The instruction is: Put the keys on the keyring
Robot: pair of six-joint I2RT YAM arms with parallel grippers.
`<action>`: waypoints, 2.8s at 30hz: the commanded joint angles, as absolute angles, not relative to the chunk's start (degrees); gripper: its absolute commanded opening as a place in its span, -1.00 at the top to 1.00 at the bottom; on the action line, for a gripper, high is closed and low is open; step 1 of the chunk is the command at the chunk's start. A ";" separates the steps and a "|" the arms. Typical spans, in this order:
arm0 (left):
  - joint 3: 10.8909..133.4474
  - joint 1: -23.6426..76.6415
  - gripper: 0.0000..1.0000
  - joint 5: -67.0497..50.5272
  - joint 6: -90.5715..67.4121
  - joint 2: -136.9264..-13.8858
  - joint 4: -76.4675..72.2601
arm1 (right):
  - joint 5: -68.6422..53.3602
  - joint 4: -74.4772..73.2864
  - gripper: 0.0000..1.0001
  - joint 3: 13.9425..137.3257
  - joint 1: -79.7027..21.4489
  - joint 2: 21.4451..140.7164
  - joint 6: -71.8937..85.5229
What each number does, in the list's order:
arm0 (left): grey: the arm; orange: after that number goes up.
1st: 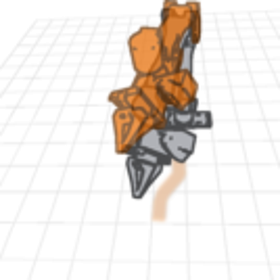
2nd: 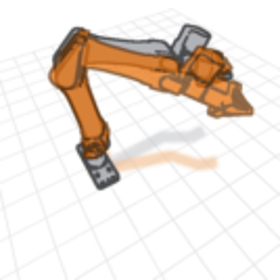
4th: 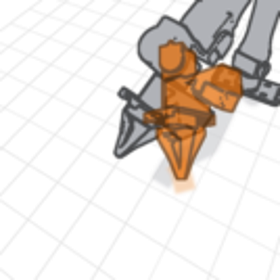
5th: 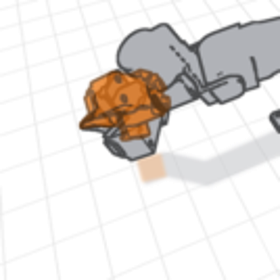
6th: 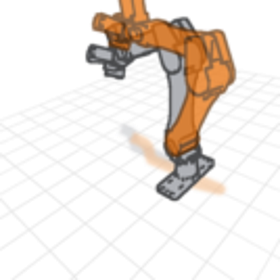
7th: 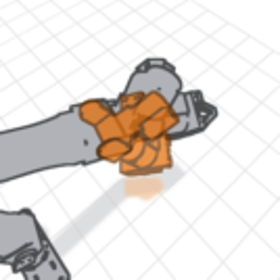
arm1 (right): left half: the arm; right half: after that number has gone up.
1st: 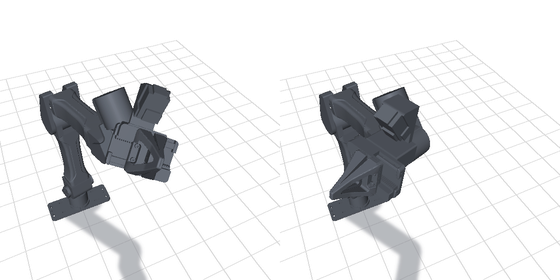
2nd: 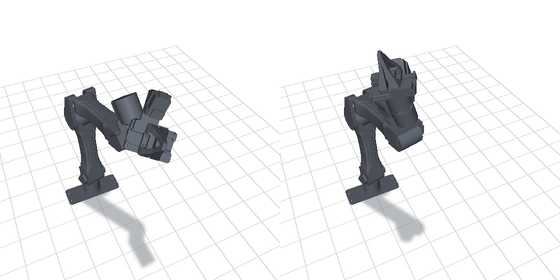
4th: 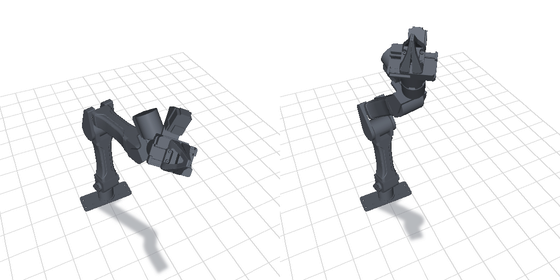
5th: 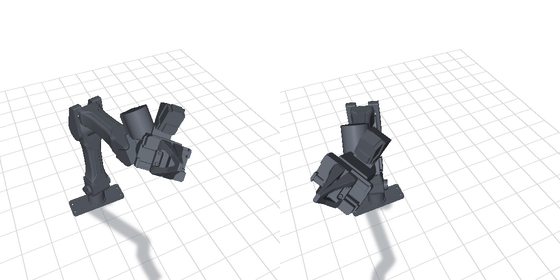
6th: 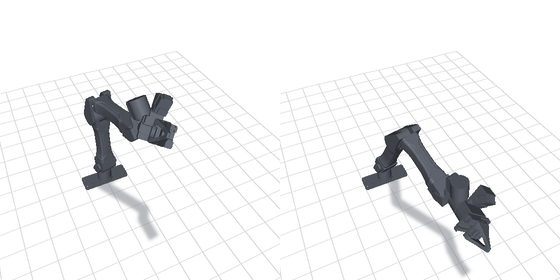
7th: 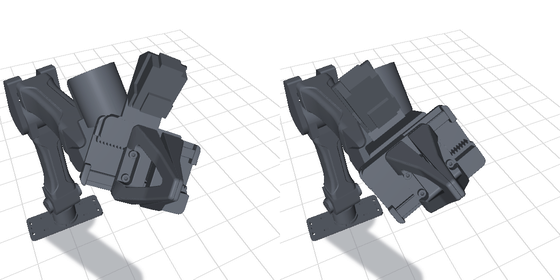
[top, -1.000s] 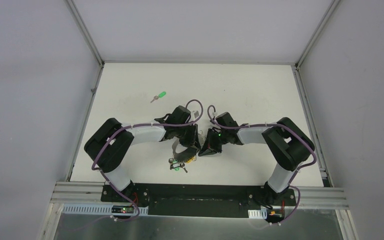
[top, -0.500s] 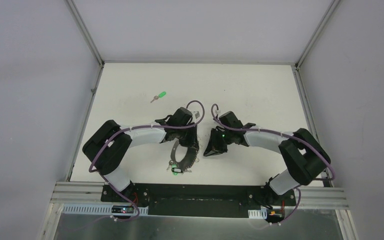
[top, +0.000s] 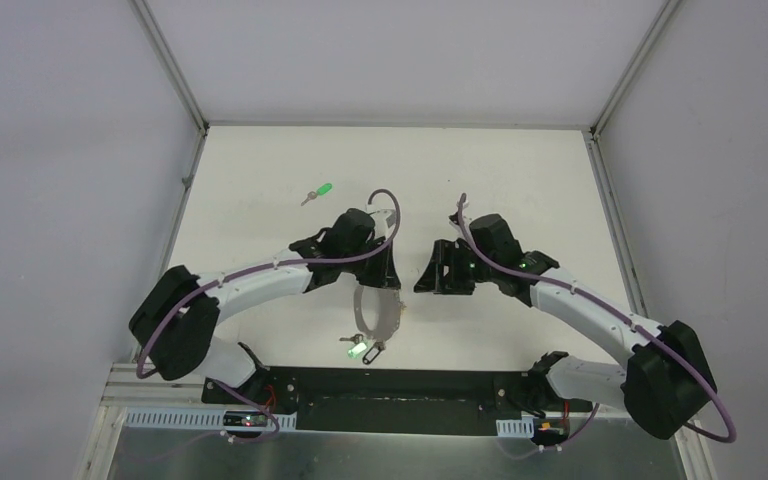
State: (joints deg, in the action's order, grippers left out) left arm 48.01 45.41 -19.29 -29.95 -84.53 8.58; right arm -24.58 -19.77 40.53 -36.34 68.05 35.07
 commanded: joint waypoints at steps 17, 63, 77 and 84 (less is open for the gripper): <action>33.36 45.79 1.00 -24.64 -24.46 -62.83 -18.05 | -35.43 9.99 -0.27 30.18 -34.89 50.78 23.10; 36.86 45.80 0.20 -20.39 -20.70 -62.69 -5.10 | -40.16 22.24 1.00 32.52 -37.27 72.70 22.60; 37.29 45.80 0.24 -21.83 -19.47 -62.80 -1.71 | -41.33 22.49 1.00 34.21 -37.34 74.18 22.68; 37.79 45.85 0.16 -21.92 -19.37 -65.89 -3.72 | -42.64 23.66 1.00 34.96 -37.61 75.72 23.57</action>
State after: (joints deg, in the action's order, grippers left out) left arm 35.29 45.41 -21.28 -20.21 -64.69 -1.28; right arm -40.84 18.61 32.18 -37.08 75.07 23.64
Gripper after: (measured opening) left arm 0.415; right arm 0.008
